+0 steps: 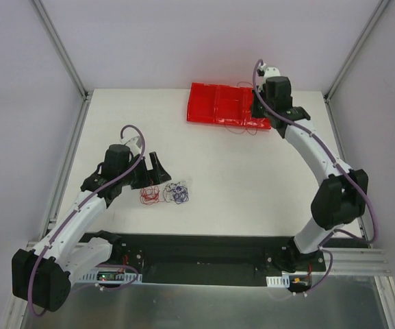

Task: Untangle the cables

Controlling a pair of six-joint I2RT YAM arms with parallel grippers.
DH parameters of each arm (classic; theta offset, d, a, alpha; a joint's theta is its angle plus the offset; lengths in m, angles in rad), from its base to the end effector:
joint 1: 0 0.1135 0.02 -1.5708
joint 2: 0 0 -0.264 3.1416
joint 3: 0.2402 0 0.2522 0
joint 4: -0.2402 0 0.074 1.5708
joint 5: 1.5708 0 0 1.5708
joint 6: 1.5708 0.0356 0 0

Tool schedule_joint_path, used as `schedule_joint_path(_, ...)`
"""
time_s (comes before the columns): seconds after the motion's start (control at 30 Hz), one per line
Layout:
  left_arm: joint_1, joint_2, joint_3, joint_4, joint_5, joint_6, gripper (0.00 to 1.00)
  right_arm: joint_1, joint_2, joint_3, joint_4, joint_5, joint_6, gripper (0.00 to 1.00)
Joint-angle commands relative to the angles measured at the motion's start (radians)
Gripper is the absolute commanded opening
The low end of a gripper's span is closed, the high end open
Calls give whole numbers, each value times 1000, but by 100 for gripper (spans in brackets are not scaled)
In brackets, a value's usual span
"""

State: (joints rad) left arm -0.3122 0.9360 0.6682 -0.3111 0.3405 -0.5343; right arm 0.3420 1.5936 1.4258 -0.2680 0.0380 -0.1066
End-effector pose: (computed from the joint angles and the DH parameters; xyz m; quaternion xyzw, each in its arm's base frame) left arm 0.1920 -0.0745 0.2603 -0.0159 0.8704 -0.3285 0.3664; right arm 0.3555 0.1251 0.3494 -0.1776 0.8242 0.0472 0.5356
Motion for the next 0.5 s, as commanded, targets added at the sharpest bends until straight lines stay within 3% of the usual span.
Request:
schedule_joint_path(0.0,9,-32,-2,26,28,2,89,-9,170,210,91,6,-157,0)
schedule_joint_path(0.3,7,-72,-10,1,38,0,89,20,478,665,95,247,-356,0)
schedule_joint_path(0.47,7,-71,2,-19,32,17,89,38,531,654,142,286,-419,0)
